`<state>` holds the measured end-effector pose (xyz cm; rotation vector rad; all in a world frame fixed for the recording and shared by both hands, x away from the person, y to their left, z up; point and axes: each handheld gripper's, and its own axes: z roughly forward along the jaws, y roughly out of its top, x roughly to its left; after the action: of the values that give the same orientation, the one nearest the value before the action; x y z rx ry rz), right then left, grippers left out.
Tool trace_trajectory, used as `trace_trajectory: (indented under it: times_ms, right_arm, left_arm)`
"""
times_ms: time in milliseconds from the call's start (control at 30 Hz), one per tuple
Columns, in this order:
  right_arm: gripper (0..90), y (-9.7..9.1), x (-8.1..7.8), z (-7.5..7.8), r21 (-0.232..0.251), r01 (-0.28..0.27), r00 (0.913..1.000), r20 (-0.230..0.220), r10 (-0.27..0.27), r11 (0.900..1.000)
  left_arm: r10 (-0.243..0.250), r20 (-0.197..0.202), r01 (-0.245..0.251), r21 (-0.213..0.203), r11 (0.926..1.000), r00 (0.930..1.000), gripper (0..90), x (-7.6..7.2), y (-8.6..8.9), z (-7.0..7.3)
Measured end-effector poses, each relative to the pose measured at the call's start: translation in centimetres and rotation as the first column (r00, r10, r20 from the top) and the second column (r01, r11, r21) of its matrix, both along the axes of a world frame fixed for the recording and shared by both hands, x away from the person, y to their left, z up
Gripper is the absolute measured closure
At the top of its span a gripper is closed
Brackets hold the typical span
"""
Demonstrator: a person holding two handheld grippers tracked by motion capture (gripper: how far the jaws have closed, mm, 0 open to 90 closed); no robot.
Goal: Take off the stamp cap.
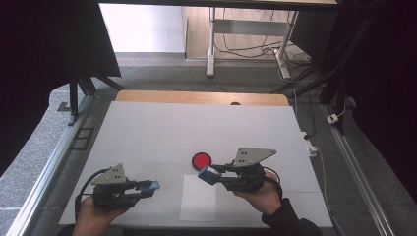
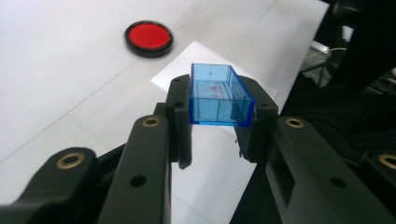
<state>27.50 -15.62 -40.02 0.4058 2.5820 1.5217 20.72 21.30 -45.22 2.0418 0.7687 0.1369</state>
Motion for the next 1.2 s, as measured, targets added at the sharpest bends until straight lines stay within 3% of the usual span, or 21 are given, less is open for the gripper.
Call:
trace_trajectory:
  times_ms: [333,567,1000,1200]
  right_arm:
    - [70.9,-0.2,0.1,0.1,0.008,0.011,0.9999,-0.005,-0.011,0.9999]
    - [70.9,-0.2,0.1,0.0,0.0,0.022,0.9998,0.0,-0.022,0.9998]
    - [70.9,-0.6,0.5,-0.3,0.0,0.058,0.9983,-0.006,-0.058,0.9983]
    - [70.9,-0.8,0.6,-0.2,-0.009,0.067,0.9978,-0.004,-0.067,0.9977]
  left_arm:
    - [0.11,-0.006,-0.11,0.024,0.9937,0.994,68.6,-1.5,2.3,-0.4]
    - [0.166,-0.026,-0.166,-0.001,0.9861,0.9857,68.6,-2.5,4.2,-0.9]
    - [0.235,-0.061,-0.234,0.015,0.9721,0.9702,68.4,-3.2,6.0,-1.8]
    - [0.239,-0.074,-0.237,0.035,0.971,0.9683,68.5,-3.2,6.0,-2.1]
